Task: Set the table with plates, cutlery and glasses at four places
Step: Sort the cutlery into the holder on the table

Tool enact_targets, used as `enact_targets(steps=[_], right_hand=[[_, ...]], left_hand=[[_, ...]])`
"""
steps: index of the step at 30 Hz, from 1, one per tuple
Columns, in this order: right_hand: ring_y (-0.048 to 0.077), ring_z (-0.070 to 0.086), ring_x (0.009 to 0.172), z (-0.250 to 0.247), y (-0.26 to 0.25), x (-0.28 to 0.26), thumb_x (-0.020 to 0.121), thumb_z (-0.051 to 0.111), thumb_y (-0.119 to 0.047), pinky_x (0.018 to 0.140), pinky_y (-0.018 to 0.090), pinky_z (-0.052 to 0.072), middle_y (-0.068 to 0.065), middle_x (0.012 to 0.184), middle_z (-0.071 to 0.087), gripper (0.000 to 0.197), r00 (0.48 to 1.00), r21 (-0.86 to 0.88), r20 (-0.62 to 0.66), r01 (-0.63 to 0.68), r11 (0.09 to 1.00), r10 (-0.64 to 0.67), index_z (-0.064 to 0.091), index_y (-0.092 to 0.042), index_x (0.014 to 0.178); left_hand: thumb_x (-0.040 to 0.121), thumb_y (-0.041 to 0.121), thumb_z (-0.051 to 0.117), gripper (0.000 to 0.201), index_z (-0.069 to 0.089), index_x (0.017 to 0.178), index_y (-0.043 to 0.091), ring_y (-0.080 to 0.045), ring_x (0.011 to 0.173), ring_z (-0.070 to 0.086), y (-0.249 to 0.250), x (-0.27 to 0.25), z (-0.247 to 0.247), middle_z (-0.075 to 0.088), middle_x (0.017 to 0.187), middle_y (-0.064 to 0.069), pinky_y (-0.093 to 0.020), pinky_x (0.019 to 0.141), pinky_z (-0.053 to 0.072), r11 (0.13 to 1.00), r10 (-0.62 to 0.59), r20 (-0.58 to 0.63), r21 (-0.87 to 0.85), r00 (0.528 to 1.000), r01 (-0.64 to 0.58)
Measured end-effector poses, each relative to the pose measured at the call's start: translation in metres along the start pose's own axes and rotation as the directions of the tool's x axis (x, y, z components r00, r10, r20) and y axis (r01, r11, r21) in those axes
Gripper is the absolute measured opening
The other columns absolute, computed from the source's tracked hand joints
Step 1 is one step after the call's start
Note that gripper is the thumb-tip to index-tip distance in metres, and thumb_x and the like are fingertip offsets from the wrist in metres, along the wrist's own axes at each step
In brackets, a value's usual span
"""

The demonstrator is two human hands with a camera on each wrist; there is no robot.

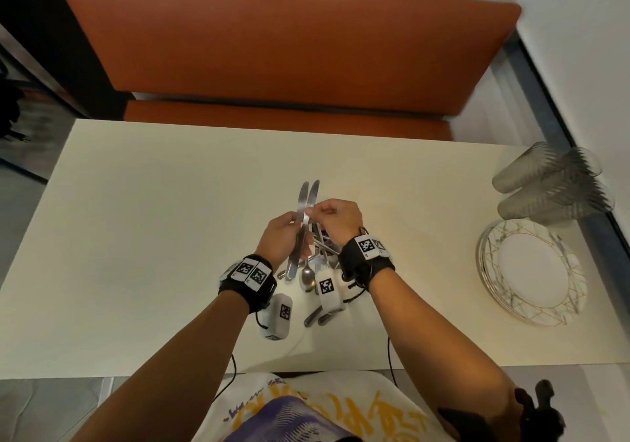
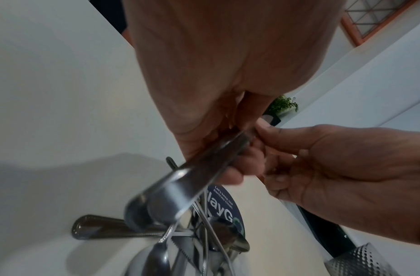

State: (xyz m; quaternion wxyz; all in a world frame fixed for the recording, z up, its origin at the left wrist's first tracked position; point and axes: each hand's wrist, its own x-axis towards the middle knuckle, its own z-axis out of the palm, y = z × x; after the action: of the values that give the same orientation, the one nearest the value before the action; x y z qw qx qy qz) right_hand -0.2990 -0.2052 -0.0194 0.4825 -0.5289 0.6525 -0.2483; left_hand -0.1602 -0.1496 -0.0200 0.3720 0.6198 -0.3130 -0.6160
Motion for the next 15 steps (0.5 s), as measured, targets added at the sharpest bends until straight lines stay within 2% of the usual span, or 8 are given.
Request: enact_targets(steps=[2, 4, 6, 10, 12, 15], right_hand=[[0.009, 0.071, 0.077, 0.0, -0.001, 0.001, 0.077, 0.083, -0.045, 0.074, 0.029, 0.06, -0.008, 0.078, 0.076, 0.022, 0.999, -0.055, 0.014, 0.049, 0.997, -0.048, 0.078, -0.025, 0.082], [0.011, 0.071, 0.078, -0.003, -0.003, 0.003, 0.08, 0.079, -0.047, 0.073, 0.029, 0.059, -0.007, 0.082, 0.075, 0.025, 0.997, -0.082, 0.012, 0.073, 0.994, -0.073, 0.078, -0.024, 0.088], [0.012, 0.071, 0.072, -0.007, -0.006, 0.006, 0.087, 0.076, -0.037, 0.069, 0.028, 0.06, -0.003, 0.081, 0.076, 0.018, 0.997, -0.067, -0.013, 0.081, 0.994, -0.082, 0.078, -0.02, 0.092], [0.013, 0.071, 0.059, -0.01, -0.01, 0.01, 0.09, 0.073, -0.02, 0.068, 0.032, 0.062, 0.0, 0.074, 0.077, 0.007, 0.995, -0.022, -0.014, 0.098, 0.995, -0.098, 0.077, -0.014, 0.089], [0.015, 0.072, 0.06, -0.008, -0.01, 0.011, 0.091, 0.072, -0.019, 0.07, 0.035, 0.063, 0.0, 0.075, 0.077, 0.007, 0.994, -0.038, 0.006, 0.105, 0.994, -0.105, 0.076, -0.013, 0.09], [0.014, 0.072, 0.063, -0.007, -0.008, 0.015, 0.09, 0.074, -0.02, 0.073, 0.035, 0.063, 0.0, 0.077, 0.076, 0.007, 0.991, -0.075, 0.017, 0.136, 0.988, -0.135, 0.077, -0.013, 0.091]], left_hand=[[0.106, 0.01, 0.039, 0.027, 0.064, 0.099, 0.0, -0.025, 0.055, 0.053, -0.003, 0.001, 0.0, 0.062, 0.068, -0.011, -0.043, 0.063, 0.046, 1.0, 0.02, -0.015, 0.024, 1.0, -0.02], [0.106, 0.008, 0.039, 0.031, 0.066, 0.091, 0.007, -0.021, 0.051, 0.048, -0.005, 0.0, -0.001, 0.058, 0.064, -0.007, -0.044, 0.065, 0.044, 1.0, 0.007, -0.022, 0.001, 1.0, -0.007], [0.104, 0.006, 0.038, 0.032, 0.066, 0.089, 0.009, -0.021, 0.051, 0.046, -0.006, 0.001, -0.002, 0.057, 0.065, -0.009, -0.048, 0.069, 0.045, 0.999, -0.012, -0.013, -0.03, 1.0, 0.011], [0.102, 0.005, 0.037, 0.029, 0.064, 0.096, -0.001, -0.022, 0.049, 0.046, -0.008, 0.003, -0.003, 0.057, 0.066, -0.012, -0.051, 0.07, 0.045, 0.999, -0.03, -0.015, -0.044, 0.999, 0.029], [0.102, 0.005, 0.038, 0.029, 0.065, 0.093, 0.002, -0.023, 0.047, 0.046, -0.006, 0.003, 0.0, 0.057, 0.065, -0.012, -0.047, 0.066, 0.045, 0.998, -0.036, -0.019, -0.061, 0.999, 0.035], [0.101, 0.008, 0.042, 0.029, 0.071, 0.094, 0.009, -0.021, 0.047, 0.043, -0.001, 0.001, 0.002, 0.054, 0.064, -0.011, -0.035, 0.056, 0.037, 0.994, -0.036, 0.006, -0.102, 0.999, 0.036]])
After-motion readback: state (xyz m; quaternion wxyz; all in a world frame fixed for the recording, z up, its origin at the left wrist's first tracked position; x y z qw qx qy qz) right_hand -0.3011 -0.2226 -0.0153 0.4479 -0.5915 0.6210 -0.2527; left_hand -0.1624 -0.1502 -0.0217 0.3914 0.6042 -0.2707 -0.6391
